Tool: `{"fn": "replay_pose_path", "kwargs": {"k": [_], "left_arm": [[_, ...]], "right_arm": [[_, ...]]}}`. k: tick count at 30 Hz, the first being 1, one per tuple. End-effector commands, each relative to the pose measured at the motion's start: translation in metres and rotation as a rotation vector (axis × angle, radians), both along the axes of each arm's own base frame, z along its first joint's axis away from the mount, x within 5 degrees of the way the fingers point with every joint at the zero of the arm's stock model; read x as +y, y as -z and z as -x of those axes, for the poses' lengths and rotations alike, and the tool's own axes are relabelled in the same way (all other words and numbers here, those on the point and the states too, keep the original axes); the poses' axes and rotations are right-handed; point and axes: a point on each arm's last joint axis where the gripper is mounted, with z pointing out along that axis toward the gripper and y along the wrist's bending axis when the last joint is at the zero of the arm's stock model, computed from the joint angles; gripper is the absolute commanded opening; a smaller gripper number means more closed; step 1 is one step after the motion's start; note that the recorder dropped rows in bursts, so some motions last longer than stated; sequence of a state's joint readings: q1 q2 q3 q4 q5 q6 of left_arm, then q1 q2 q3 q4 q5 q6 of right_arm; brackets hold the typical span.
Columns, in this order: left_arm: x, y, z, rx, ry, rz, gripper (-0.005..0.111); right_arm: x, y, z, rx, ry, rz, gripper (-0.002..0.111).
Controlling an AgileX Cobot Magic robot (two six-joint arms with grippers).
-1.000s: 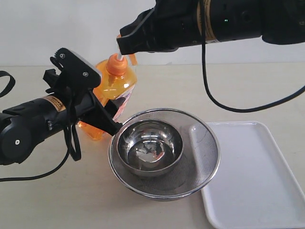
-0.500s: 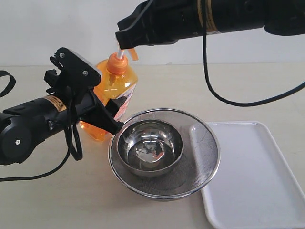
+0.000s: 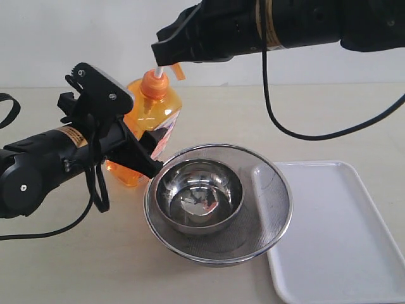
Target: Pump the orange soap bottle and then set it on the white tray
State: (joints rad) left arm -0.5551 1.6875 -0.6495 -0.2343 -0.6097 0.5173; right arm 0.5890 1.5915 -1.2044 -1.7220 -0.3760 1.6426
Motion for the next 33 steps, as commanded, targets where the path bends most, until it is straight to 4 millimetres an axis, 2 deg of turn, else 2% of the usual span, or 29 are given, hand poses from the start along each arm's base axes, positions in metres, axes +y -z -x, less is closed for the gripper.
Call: {"fn": "replay_pose_path", "kwargs": {"k": [1, 13, 33], "left_arm": [[-0.003, -0.010, -0.002, -0.059, 0.008, 0.023, 0.005], [-0.003, -0.010, -0.002, -0.059, 0.008, 0.023, 0.005], [-0.003, -0.010, -0.002, -0.059, 0.008, 0.023, 0.005]], "right_arm": [[0.003, 0.011, -0.001, 0.019, -0.030, 0.029, 0.000], [0.013, 0.037, -0.007, 0.112, -0.070, 0.047, 0.000], [0.013, 0.038, -0.006, 0.118, -0.082, 0.046, 0.000]]}}
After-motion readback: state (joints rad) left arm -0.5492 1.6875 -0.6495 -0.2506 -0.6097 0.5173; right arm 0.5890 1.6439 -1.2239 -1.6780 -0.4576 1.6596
